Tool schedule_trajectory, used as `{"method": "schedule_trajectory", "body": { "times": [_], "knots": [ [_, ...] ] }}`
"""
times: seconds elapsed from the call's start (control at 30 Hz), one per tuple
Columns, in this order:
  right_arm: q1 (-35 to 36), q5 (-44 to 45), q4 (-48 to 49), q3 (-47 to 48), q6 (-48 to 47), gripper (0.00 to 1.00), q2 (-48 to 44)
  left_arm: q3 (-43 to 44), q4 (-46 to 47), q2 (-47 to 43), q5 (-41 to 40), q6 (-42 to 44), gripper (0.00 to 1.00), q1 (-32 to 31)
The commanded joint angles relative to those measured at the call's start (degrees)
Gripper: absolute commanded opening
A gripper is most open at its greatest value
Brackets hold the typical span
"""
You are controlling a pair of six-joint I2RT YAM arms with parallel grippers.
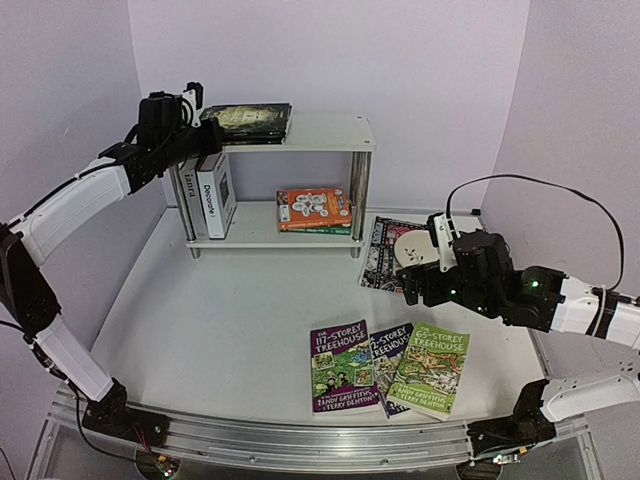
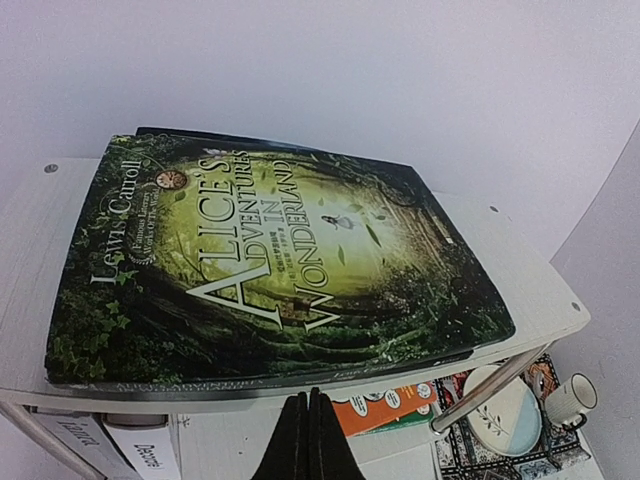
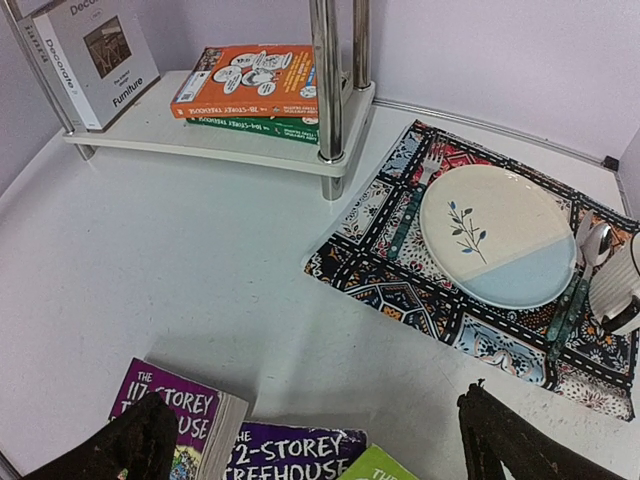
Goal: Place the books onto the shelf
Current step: Adjust the book in the book pile on the shelf.
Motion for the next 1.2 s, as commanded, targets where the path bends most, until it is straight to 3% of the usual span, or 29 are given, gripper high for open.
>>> {"method": "schedule_trajectory", "body": {
  "times": [0.0,1.17],
  "knots": [
    [0.09,2.17,-0.06,-0.13,-0.54,0.98,-0.99,3.67,0.01,1.14,-1.34,0.71,0.0,0.21],
    [0.1,3.17,-1.23,-0.03,-0.56,0.98,-1.98,9.25,-1.51,8.01,-0.41,1.53,0.0,1.51]
  ]
}}
